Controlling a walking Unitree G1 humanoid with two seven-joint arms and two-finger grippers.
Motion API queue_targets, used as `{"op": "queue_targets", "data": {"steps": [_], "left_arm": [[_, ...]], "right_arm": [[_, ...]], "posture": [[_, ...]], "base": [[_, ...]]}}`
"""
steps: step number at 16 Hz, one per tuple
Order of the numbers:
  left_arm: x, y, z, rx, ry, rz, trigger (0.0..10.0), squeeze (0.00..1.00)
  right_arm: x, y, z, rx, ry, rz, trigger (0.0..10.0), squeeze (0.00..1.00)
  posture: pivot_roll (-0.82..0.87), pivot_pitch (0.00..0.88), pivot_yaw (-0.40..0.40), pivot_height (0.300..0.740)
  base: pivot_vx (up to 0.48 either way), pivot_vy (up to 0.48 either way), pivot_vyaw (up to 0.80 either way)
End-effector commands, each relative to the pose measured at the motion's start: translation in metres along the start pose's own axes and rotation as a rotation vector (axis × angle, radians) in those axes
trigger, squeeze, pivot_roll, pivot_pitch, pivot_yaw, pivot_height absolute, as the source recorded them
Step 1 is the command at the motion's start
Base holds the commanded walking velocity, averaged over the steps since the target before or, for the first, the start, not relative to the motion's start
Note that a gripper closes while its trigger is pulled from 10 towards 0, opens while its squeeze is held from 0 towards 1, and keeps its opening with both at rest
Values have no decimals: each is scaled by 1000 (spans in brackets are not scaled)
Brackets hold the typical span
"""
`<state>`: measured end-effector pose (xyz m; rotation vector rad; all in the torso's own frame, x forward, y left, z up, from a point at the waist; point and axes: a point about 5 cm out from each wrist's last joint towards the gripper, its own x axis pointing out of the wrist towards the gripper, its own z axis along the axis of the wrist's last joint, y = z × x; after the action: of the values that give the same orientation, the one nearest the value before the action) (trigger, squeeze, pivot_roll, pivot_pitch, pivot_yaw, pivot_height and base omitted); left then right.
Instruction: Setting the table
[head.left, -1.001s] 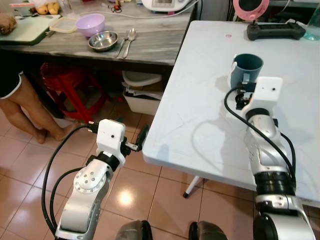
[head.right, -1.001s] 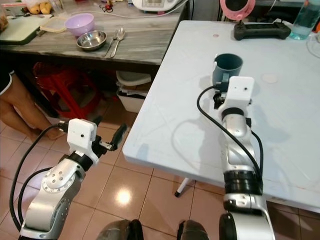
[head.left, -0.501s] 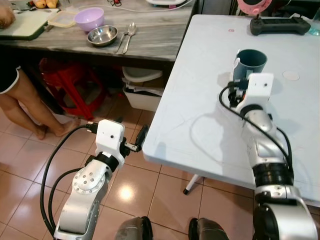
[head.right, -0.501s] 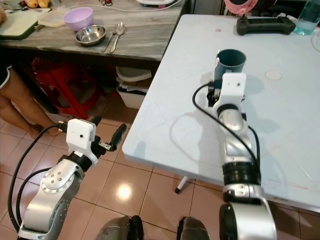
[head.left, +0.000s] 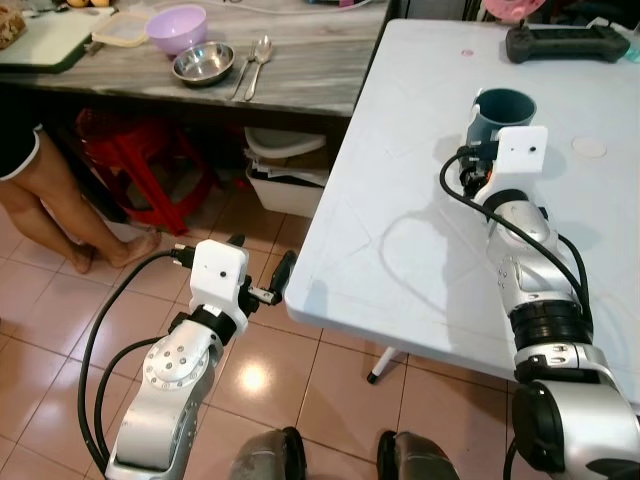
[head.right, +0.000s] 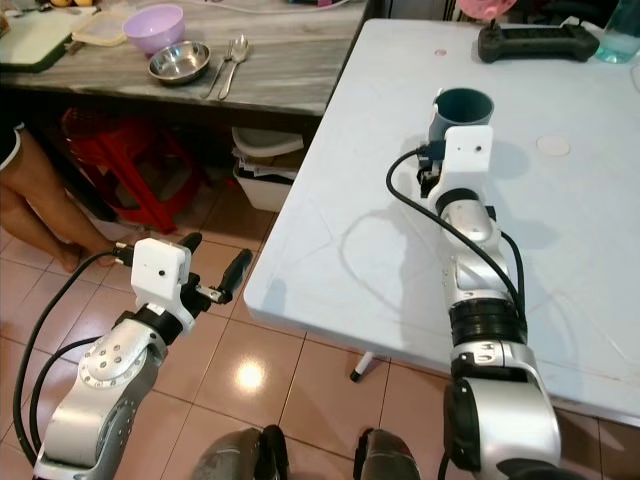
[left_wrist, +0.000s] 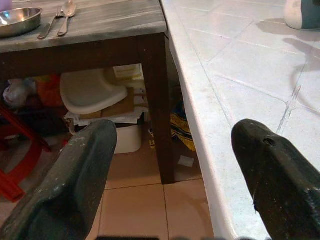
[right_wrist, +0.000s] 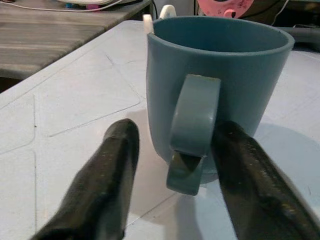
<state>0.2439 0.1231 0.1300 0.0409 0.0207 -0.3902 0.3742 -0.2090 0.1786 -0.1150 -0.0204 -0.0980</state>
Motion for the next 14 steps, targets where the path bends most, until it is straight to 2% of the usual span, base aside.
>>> {"op": "queue_targets", "data": {"steps": [1,11,14], "left_arm": [[-2,3,1,11,7,13,10000,0],[0,2,1,6,-2,21,10000,0],[3,3,-3,-2,-1,29,10000,0]], "right_arm": [[3,1,5,8,-15,7,0,0],[2,-13,5,-34,-47,-44,0,0],[-7,-8,4,-35,-95,-27,0,0]], "posture": [[29,160,121,740],[18,149,105,740],[4,112,101,740]], "base": [[0,0,0],[0,0,0],[0,0,0]]}}
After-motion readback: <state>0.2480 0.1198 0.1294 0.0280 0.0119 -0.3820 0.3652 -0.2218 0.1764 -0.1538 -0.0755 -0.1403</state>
